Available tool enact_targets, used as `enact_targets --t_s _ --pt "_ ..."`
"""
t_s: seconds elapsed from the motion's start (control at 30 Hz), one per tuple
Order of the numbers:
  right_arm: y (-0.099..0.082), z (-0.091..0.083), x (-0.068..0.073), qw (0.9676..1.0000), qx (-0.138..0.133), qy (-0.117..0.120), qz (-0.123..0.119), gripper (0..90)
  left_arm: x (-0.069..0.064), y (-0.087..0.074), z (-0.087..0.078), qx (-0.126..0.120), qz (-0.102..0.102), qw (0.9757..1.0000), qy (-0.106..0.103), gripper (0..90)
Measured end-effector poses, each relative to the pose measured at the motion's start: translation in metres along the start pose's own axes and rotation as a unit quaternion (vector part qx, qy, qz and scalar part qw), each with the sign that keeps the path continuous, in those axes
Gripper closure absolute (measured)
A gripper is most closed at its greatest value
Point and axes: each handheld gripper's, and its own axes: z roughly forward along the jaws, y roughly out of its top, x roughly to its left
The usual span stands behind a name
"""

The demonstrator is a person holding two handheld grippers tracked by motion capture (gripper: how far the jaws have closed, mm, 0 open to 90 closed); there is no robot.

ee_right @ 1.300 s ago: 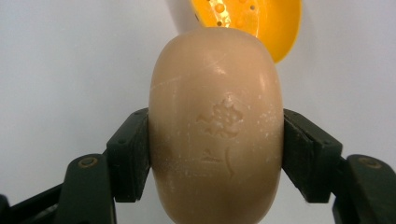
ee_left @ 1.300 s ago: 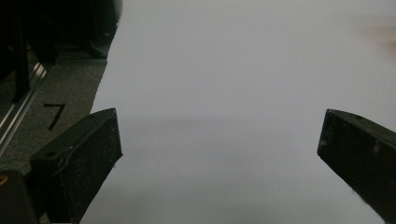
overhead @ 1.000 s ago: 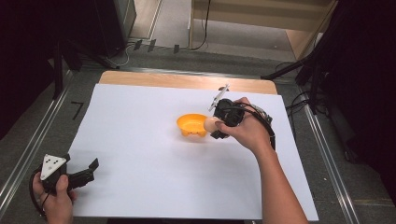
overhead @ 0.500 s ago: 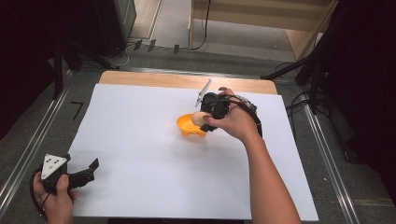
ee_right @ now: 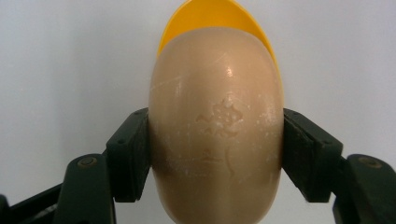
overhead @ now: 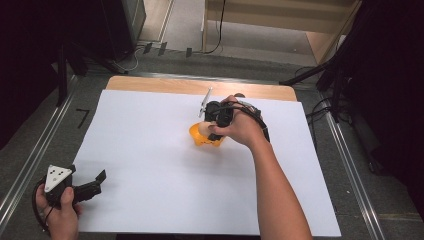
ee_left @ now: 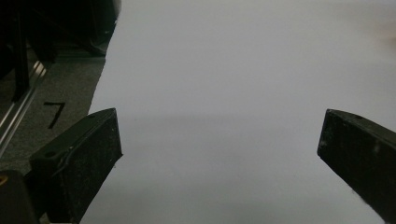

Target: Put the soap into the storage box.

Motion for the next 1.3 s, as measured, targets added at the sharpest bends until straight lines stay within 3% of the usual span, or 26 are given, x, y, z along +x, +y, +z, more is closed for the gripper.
enact_targets --t_s 0.43,0.53,0.8,0.93,1.17,1.23,1.3 --pt "0.009 0.014 -0.007 0.9996 0.003 0.025 0.010 32.8 0.000 0.000 0.000 0.000 -0.002 1.0000 -0.002 0.1" --pt "0.010 0.018 -0.007 0.9988 0.010 0.046 0.016 32.7 0.000 0.000 0.000 0.000 0.000 1.0000 -0.001 0.1" --pt "0.006 0.018 -0.011 0.9986 0.005 0.038 0.035 30.6 0.000 0.000 0.000 0.001 -0.001 1.0000 -0.001 0.1" --pt "0.004 0.010 -0.012 0.9986 -0.022 0.031 0.038 32.2 0.000 0.000 0.001 0.002 -0.001 1.0000 -0.001 0.1" --pt "-0.005 -0.004 -0.008 0.9977 -0.043 0.016 0.050 30.7 0.000 0.000 0.001 0.002 -0.001 1.0000 -0.001 0.1" --pt "-0.010 -0.008 -0.005 0.9962 -0.058 0.014 0.063 32.9 0.000 0.000 0.001 0.003 -0.001 1.0000 -0.002 0.1" --pt "-0.016 -0.011 -0.004 0.9937 -0.079 0.027 0.075 34.2 0.000 0.000 0.001 0.001 -0.002 1.0000 -0.001 0.0"
